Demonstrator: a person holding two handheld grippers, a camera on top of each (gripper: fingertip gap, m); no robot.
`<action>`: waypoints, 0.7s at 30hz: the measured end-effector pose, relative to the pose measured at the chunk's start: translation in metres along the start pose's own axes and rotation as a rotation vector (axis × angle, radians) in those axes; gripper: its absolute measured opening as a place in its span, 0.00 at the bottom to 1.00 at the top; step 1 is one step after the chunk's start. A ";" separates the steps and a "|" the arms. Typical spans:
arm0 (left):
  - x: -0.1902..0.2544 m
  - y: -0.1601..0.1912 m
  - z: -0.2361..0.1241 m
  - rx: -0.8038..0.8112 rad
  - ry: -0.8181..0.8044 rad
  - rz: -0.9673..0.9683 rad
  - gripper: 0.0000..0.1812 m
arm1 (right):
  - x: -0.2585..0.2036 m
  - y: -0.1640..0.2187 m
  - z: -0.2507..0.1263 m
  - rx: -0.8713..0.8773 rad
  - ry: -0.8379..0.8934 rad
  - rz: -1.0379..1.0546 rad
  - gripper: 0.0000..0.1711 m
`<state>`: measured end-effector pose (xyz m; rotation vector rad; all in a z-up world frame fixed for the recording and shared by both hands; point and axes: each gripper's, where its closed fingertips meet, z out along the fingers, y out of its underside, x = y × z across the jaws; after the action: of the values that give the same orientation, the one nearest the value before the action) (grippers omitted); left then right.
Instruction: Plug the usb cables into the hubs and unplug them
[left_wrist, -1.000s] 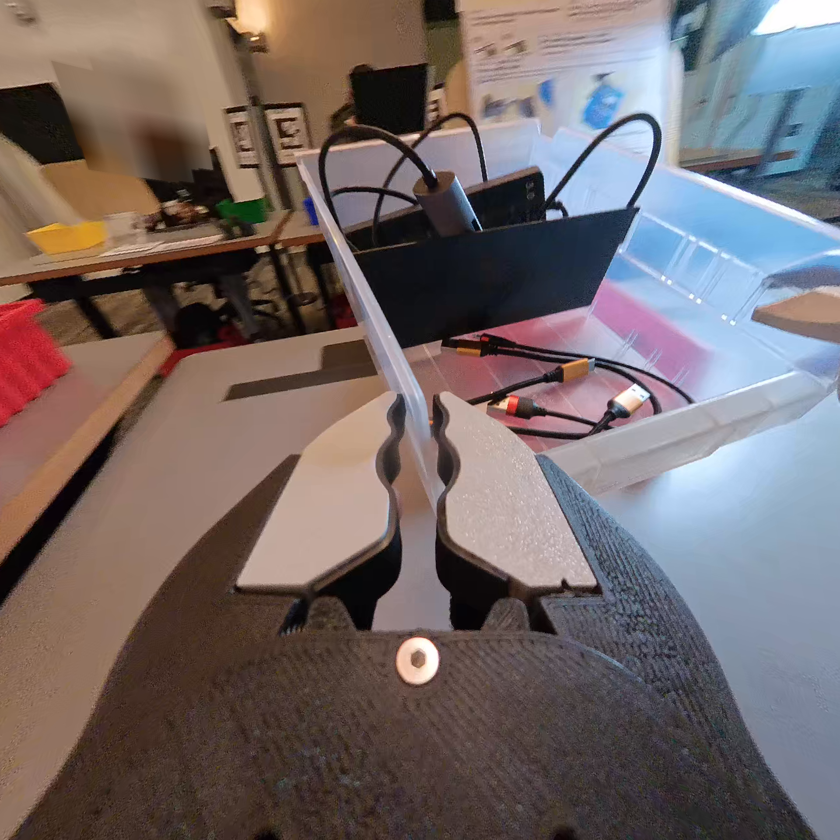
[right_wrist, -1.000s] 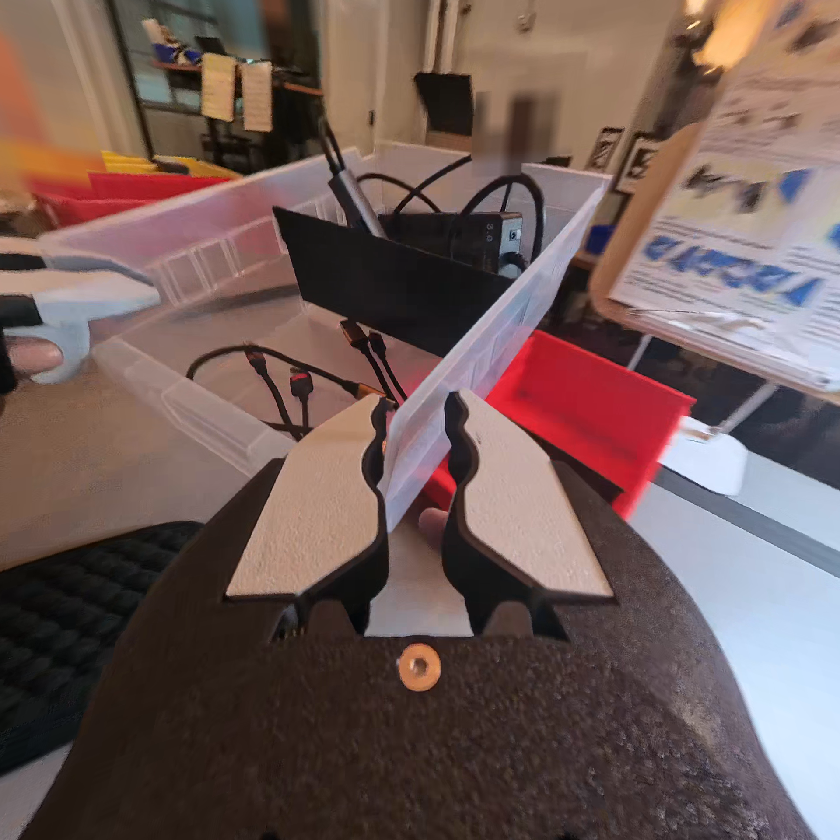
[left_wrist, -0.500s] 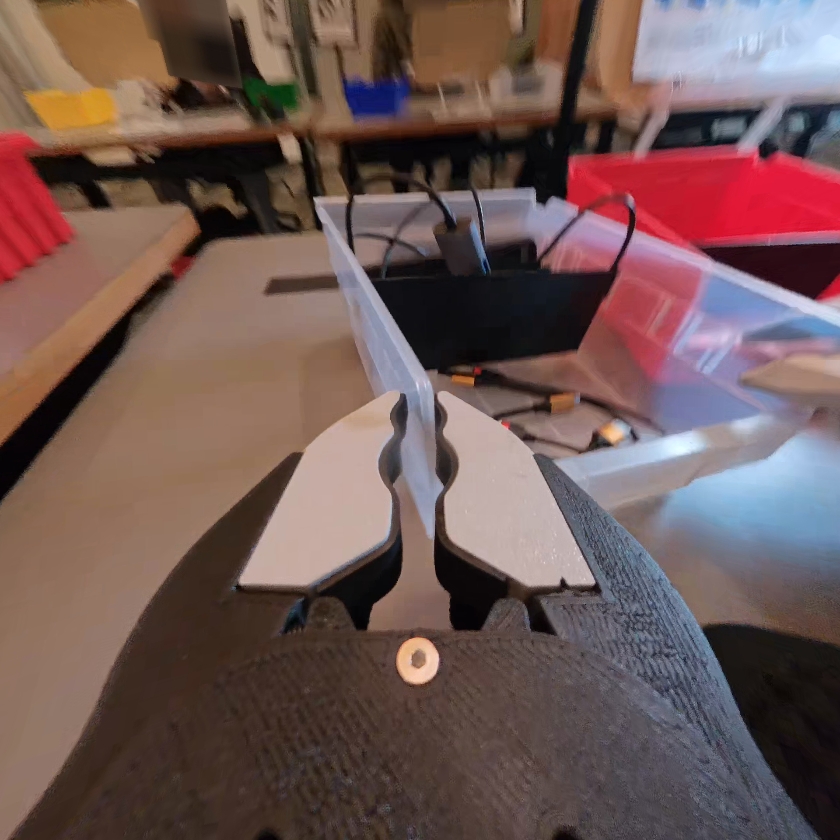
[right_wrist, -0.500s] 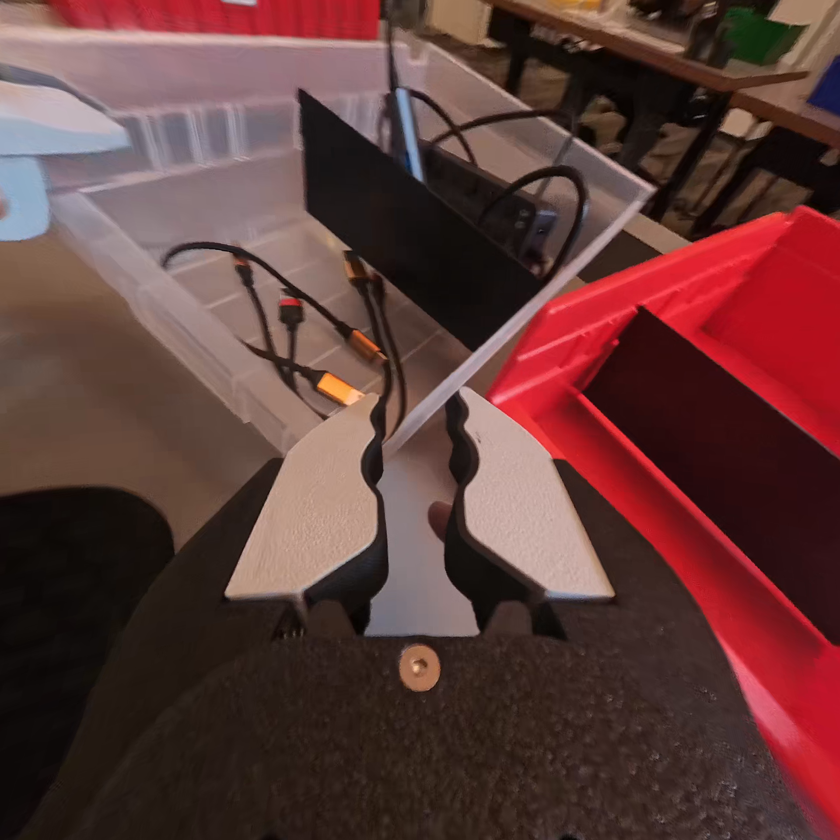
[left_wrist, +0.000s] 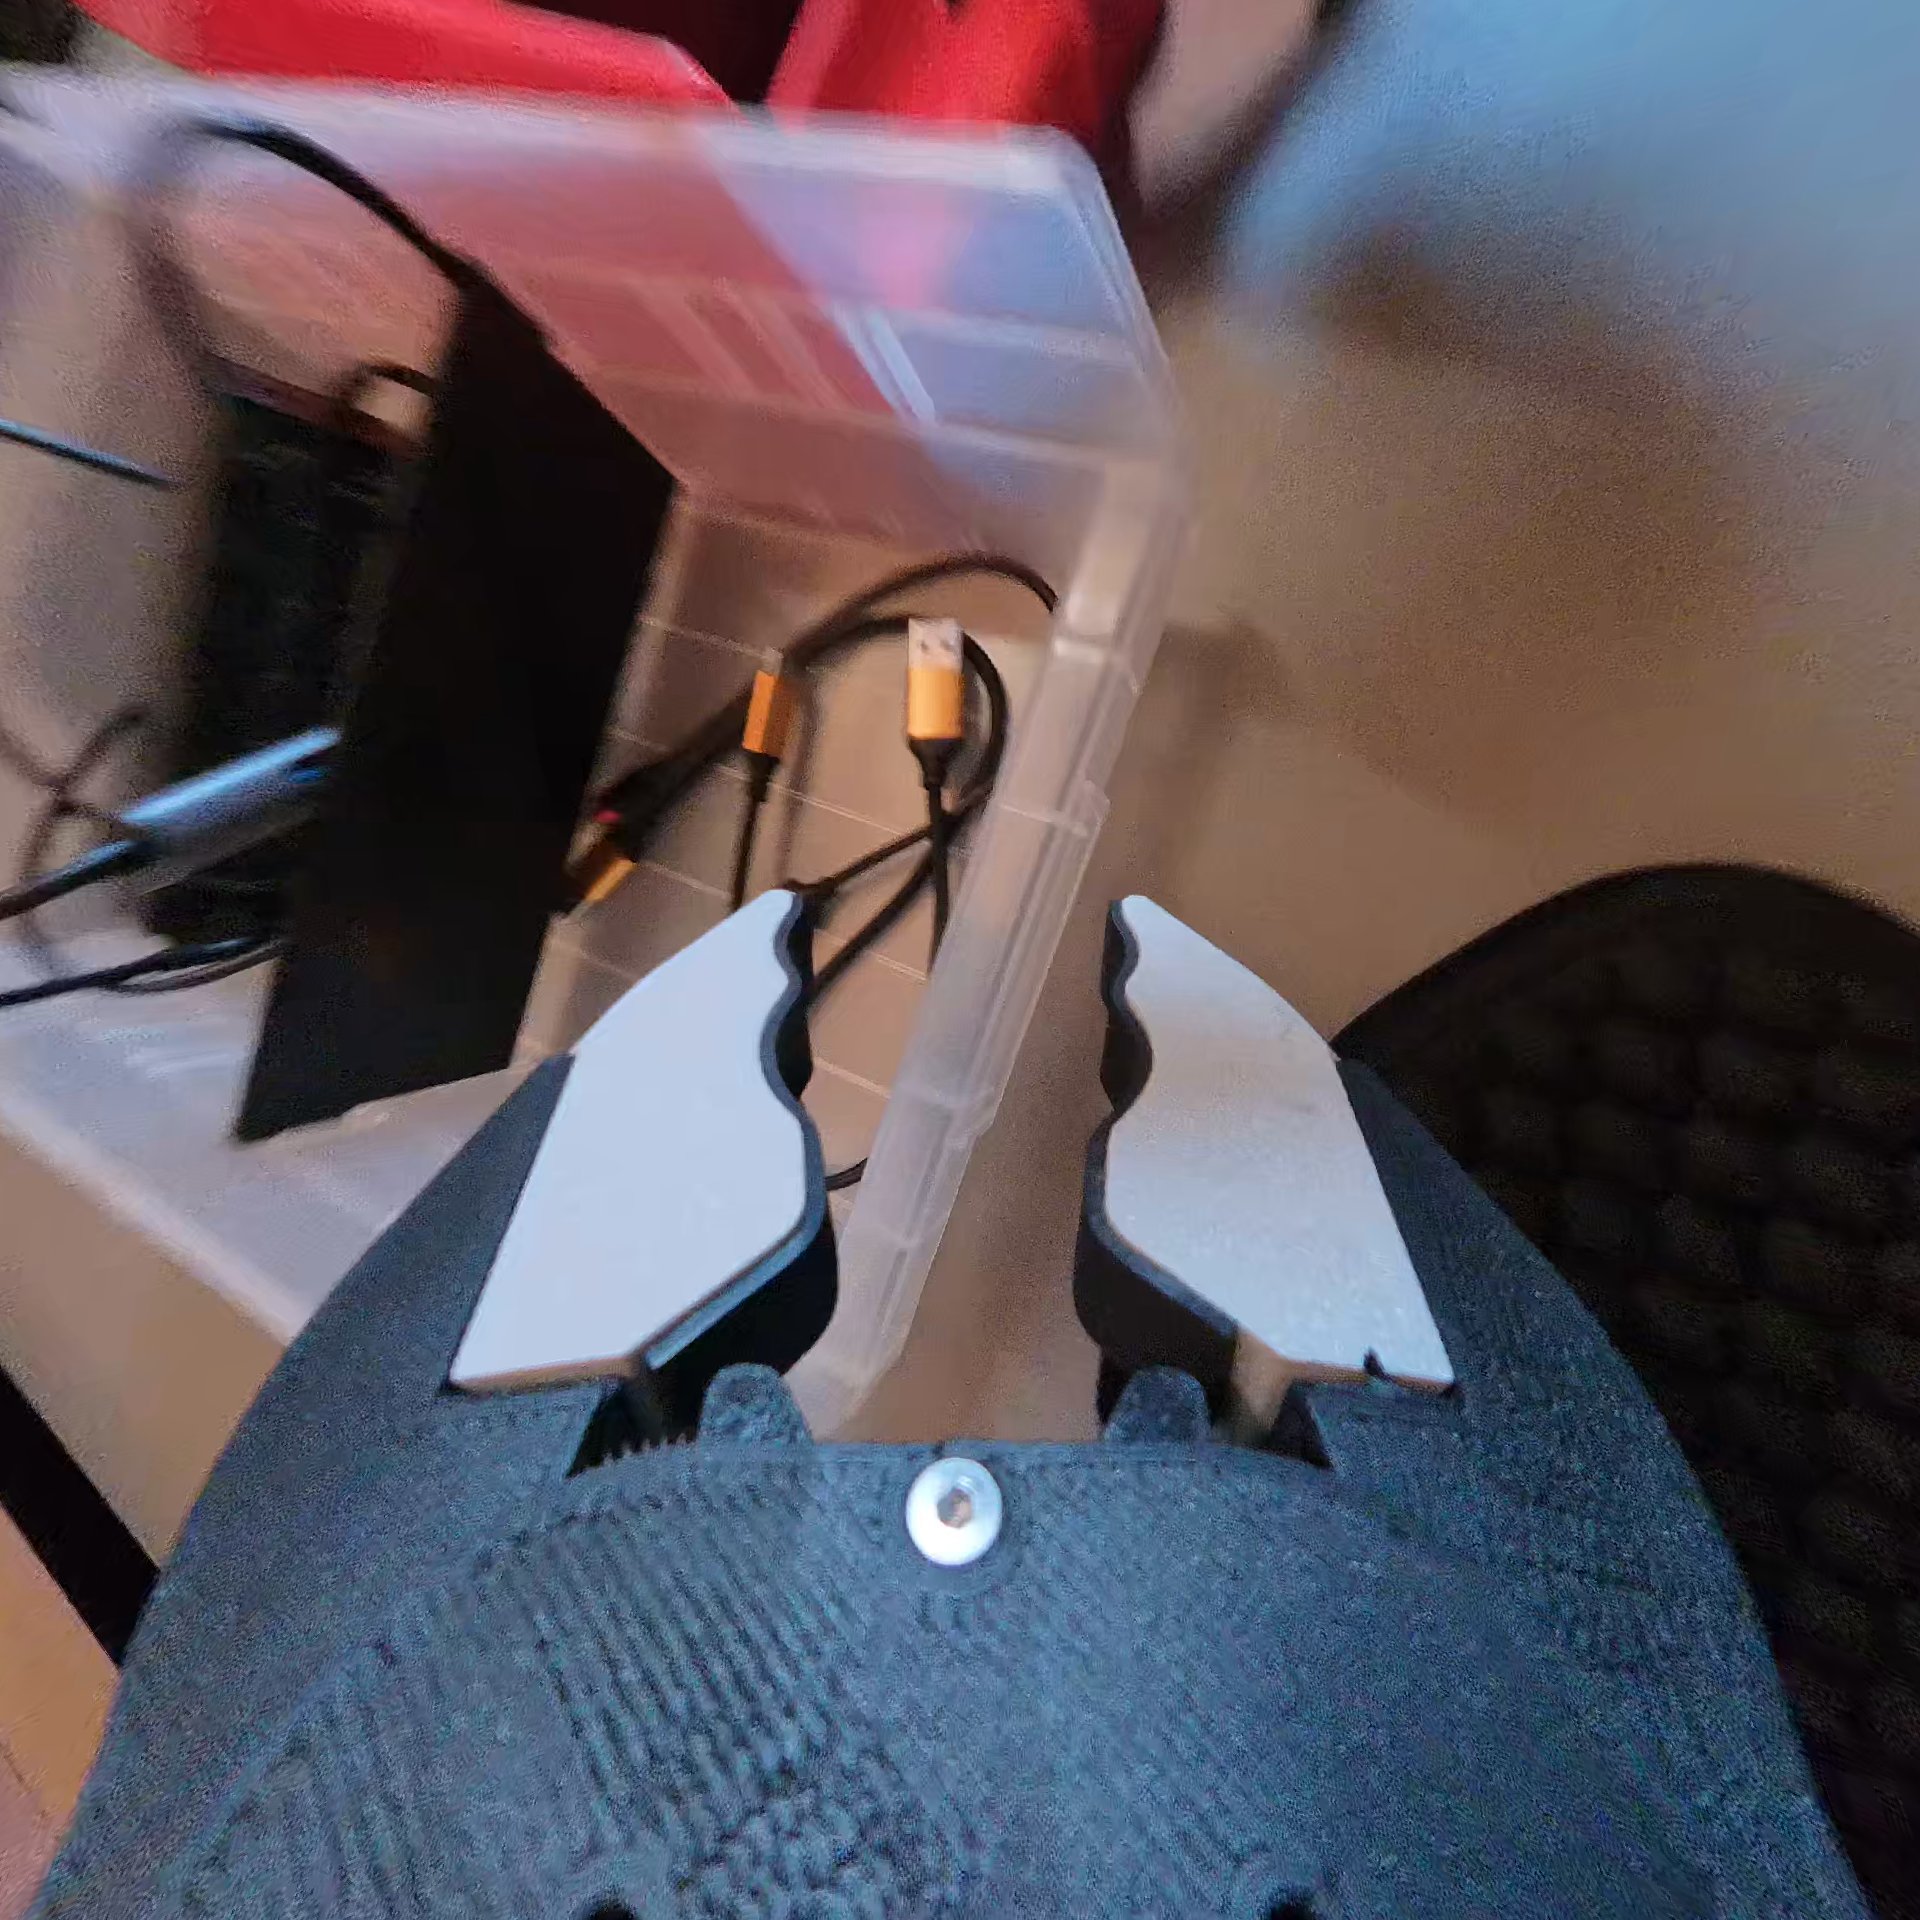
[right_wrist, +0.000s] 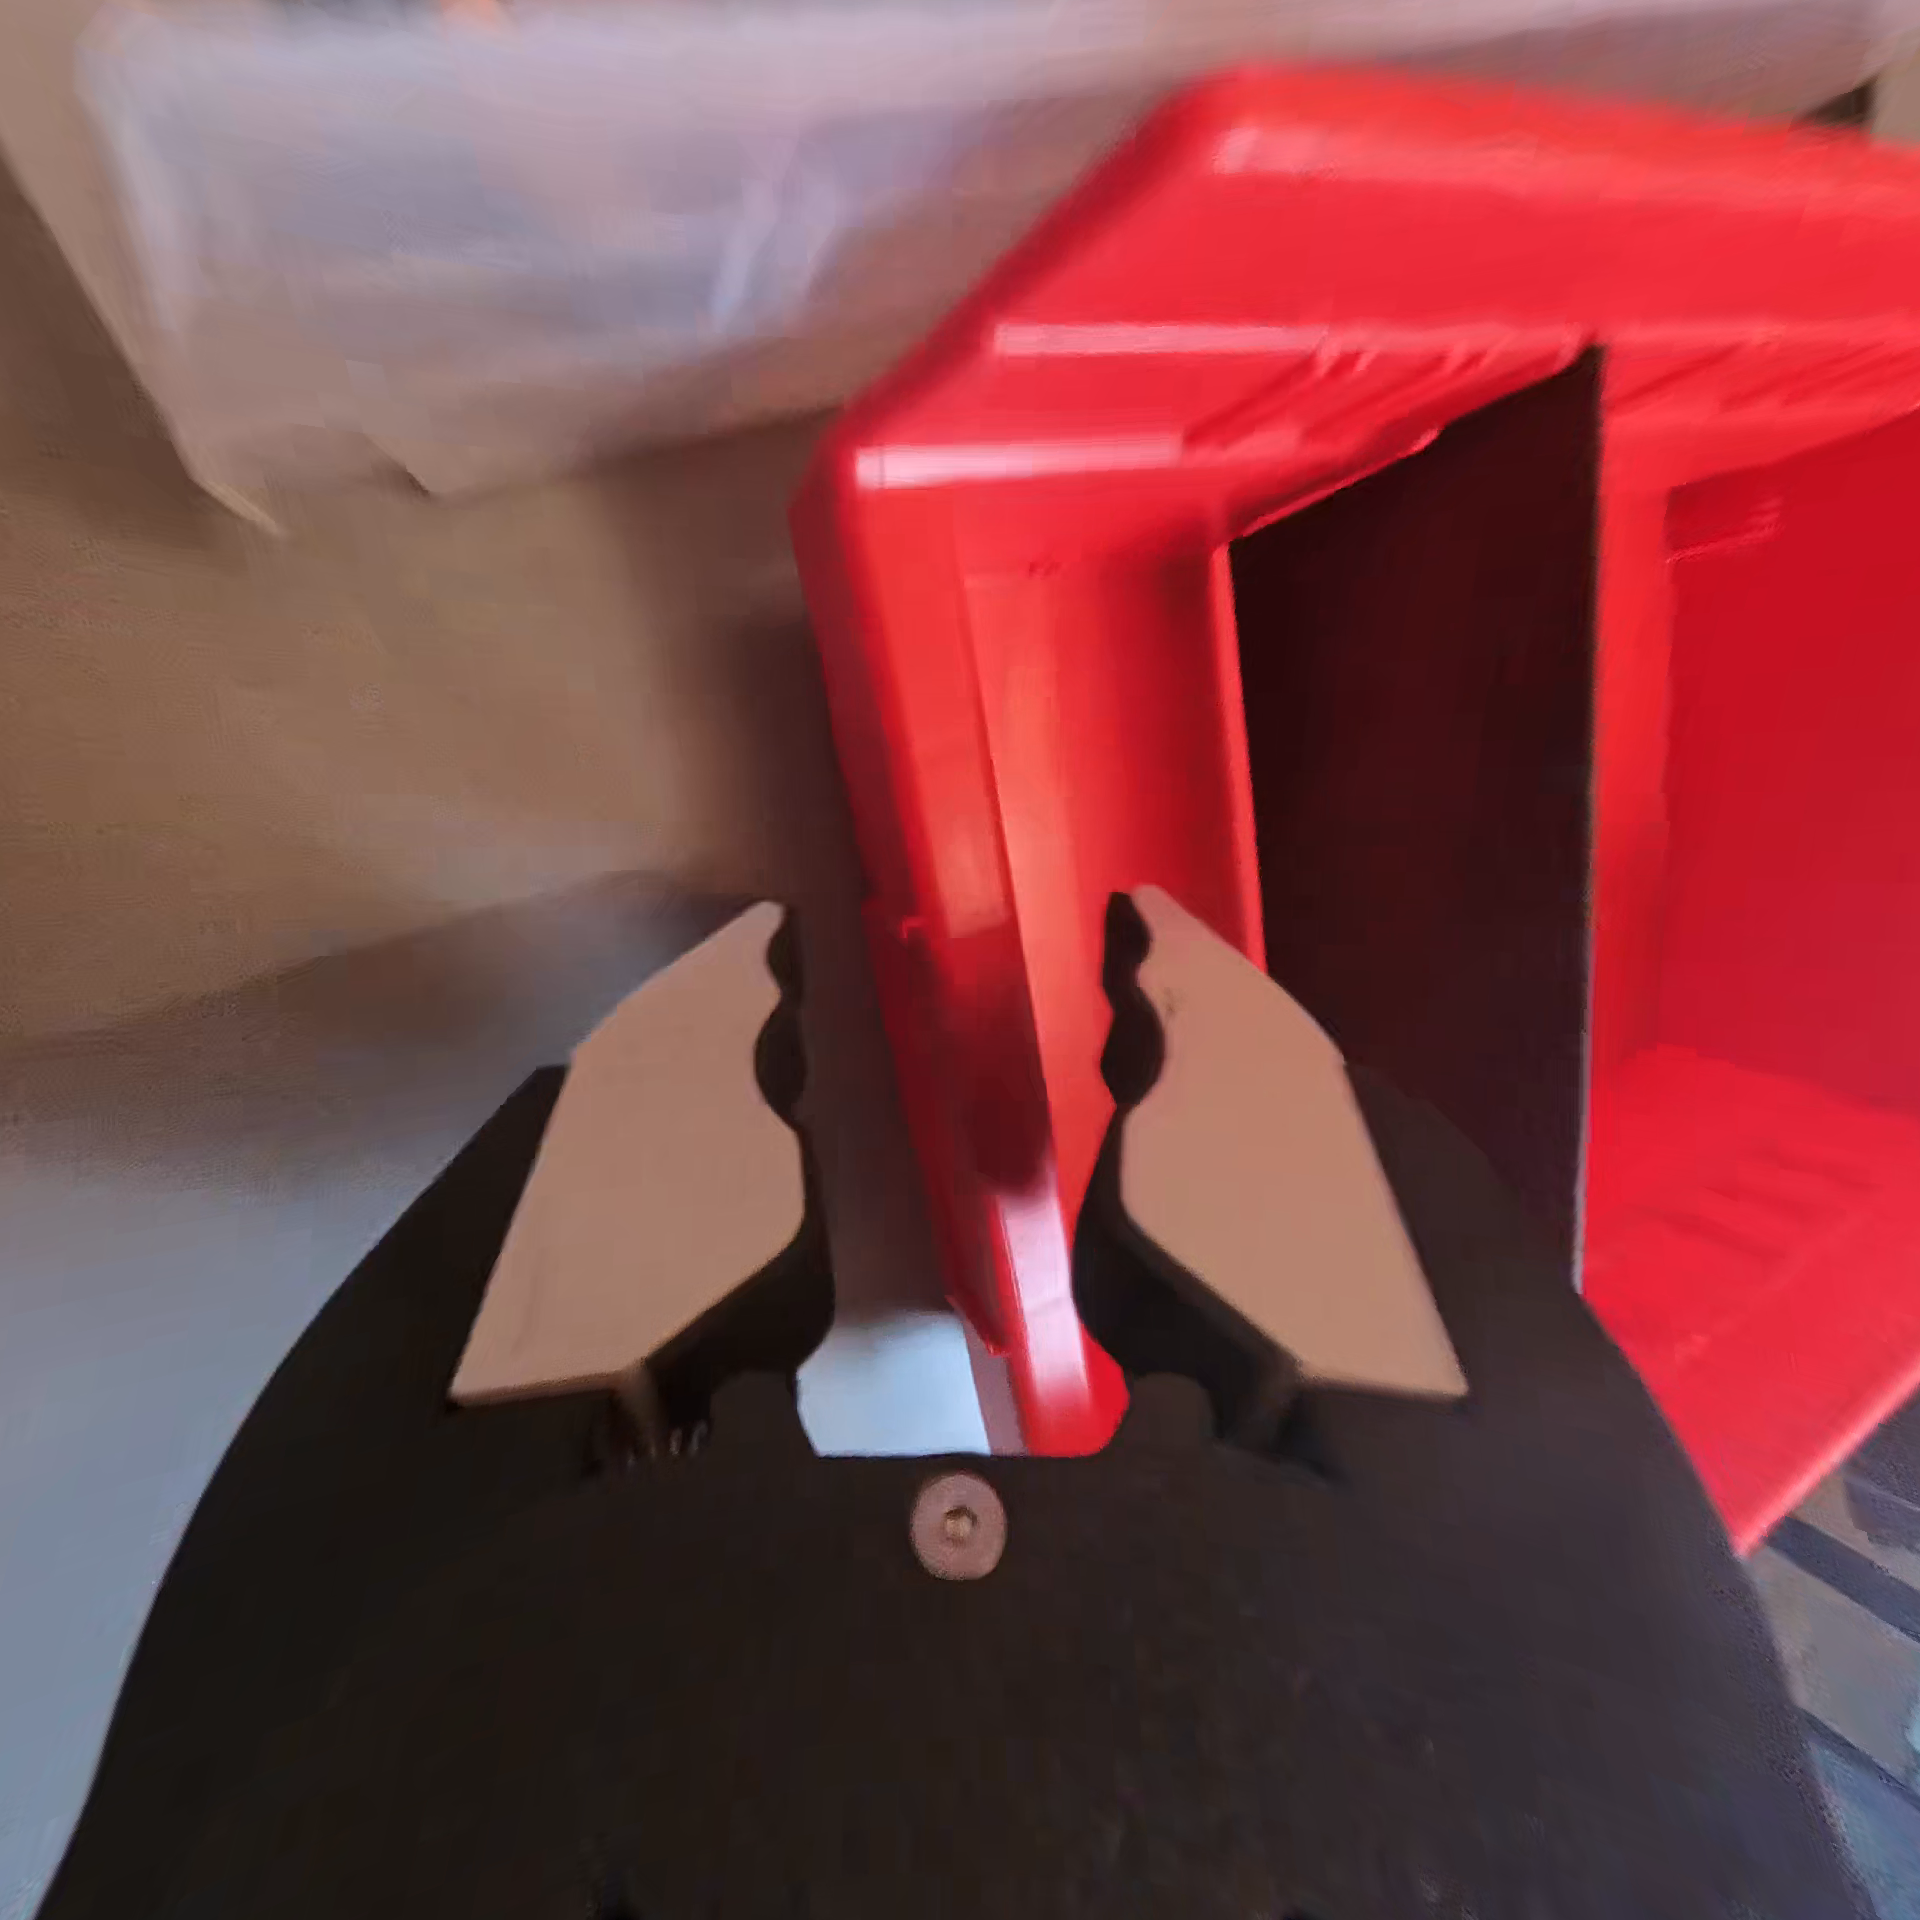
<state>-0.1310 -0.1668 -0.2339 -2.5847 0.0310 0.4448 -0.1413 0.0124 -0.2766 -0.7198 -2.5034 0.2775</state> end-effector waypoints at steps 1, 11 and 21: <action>0.001 0.006 0.014 -0.060 0.024 0.031 0.29 | 0.002 0.004 0.003 -0.003 0.025 -0.014 0.25; 0.009 -0.002 0.034 0.060 0.050 0.082 0.13 | -0.051 0.087 -0.067 0.013 0.100 0.037 0.21; 0.017 0.004 0.026 0.117 0.030 0.048 0.13 | -0.065 0.209 -0.117 -0.084 0.298 0.094 0.21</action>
<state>-0.1231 -0.1564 -0.2631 -2.4793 0.1262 0.4097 0.0597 0.1582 -0.2733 -0.8469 -2.2132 0.0902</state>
